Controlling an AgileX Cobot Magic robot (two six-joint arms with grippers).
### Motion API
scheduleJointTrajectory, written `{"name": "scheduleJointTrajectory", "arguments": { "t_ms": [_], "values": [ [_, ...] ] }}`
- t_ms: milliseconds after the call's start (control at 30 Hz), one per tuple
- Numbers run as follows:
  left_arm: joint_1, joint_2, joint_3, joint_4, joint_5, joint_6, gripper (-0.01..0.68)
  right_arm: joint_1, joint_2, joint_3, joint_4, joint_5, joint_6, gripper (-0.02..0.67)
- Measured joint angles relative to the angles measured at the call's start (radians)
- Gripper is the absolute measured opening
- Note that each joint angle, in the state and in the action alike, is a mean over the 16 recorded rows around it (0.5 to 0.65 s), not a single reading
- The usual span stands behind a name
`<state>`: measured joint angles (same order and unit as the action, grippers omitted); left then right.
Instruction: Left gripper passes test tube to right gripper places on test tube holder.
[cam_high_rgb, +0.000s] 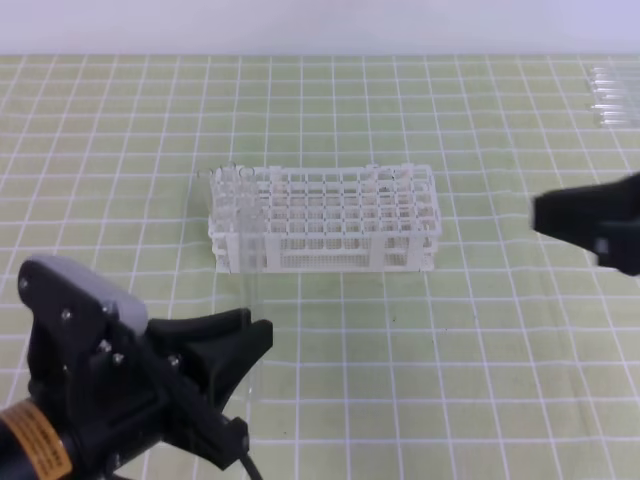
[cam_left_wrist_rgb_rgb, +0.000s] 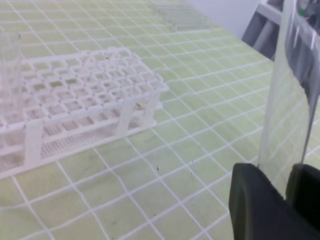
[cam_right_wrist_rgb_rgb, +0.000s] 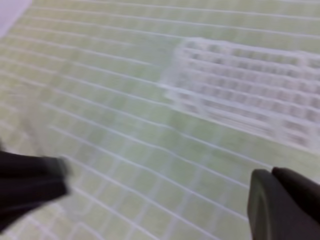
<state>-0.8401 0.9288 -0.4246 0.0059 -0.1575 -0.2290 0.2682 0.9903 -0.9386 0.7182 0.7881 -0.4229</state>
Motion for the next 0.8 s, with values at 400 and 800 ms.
{"name": "scheduleJointTrajectory", "arguments": {
  "t_ms": [400,800],
  "values": [
    [0.108,-0.007,0.060,-0.009,-0.185,0.017,0.035,0.270,0.130,-0.100,-0.126,-0.235,0.063,-0.016],
    [0.202,-0.003,0.061,0.052,-0.291,0.018,0.041,0.418,0.072,0.111,-0.066,-0.787,-0.169,-0.016]
  ]
}}
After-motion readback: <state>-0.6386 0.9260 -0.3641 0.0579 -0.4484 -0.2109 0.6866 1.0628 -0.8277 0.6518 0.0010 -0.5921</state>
